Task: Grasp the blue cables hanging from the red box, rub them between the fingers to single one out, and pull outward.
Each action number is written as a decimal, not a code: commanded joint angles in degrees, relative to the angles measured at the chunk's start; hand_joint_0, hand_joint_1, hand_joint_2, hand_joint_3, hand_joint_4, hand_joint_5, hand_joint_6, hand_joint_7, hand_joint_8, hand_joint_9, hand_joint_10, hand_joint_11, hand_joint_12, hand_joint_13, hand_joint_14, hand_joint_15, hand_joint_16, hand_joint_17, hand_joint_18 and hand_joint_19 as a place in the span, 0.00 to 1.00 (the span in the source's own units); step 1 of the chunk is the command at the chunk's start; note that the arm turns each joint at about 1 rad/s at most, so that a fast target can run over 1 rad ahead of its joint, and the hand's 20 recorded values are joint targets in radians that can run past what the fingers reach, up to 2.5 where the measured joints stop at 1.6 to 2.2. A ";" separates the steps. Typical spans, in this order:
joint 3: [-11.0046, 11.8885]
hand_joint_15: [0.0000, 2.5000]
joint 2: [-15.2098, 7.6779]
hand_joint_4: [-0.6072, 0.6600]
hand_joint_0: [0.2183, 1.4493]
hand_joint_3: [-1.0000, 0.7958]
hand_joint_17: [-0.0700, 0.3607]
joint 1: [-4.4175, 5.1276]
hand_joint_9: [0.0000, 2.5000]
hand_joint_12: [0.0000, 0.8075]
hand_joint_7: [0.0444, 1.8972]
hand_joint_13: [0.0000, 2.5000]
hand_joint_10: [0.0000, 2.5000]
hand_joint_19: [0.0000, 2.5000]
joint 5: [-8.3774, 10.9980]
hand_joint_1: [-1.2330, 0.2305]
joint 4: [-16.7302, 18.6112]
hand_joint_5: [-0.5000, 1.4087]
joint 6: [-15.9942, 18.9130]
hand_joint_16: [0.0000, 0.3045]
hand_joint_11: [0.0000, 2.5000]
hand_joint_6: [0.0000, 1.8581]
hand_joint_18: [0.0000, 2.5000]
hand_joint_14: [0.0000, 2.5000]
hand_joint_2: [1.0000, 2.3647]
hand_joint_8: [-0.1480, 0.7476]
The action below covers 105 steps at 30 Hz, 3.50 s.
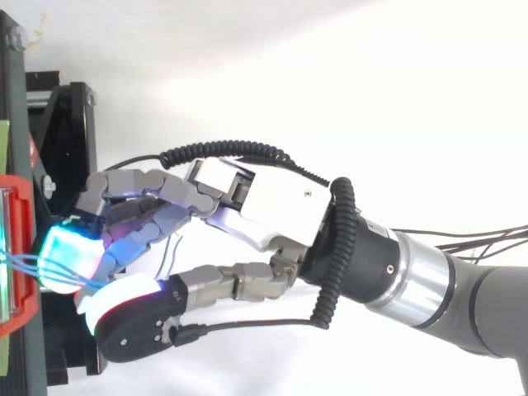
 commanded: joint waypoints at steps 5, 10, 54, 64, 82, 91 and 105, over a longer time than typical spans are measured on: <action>0.00 0.20 -0.06 0.61 0.29 0.33 0.36 0.49 0.40 0.36 0.64 0.30 0.01 0.18 0.20 0.38 -0.24 0.22 0.72 0.12 0.20 0.27 0.21 0.01 0.00 0.40; -0.97 0.20 0.03 0.61 0.29 0.33 0.36 0.76 0.40 0.36 0.64 0.30 0.01 0.18 0.20 0.38 -1.20 0.23 0.72 0.12 0.21 0.27 0.21 0.01 0.00 0.40; 1.41 0.22 0.12 0.56 0.28 0.32 0.37 1.37 0.40 0.37 0.48 0.32 0.01 0.20 -0.68 0.38 -12.54 0.18 8.89 0.13 0.25 0.45 0.23 0.01 0.00 0.42; 4.92 0.22 0.21 0.57 0.29 0.32 0.37 1.11 0.40 0.37 0.46 0.32 0.01 0.20 -1.56 0.35 -19.93 0.18 10.74 0.13 0.26 0.45 0.24 0.01 0.00 0.41; 6.68 0.23 0.21 0.57 0.28 0.32 0.38 0.93 0.40 0.37 0.45 0.33 0.01 0.21 -1.65 0.37 -24.14 0.18 12.14 0.13 0.26 0.46 0.24 0.01 0.00 0.42; 6.68 0.23 1.61 0.57 0.27 0.32 0.38 0.05 0.42 0.38 0.46 0.33 0.01 0.21 -4.37 0.40 -31.44 0.19 15.57 0.14 0.26 0.44 0.25 0.01 0.00 0.42; 6.85 0.23 2.76 0.59 0.27 0.32 0.38 -1.44 0.43 0.37 0.60 0.34 0.01 0.21 -6.04 0.41 -34.34 0.21 17.42 0.14 0.25 0.32 0.25 0.01 0.00 0.40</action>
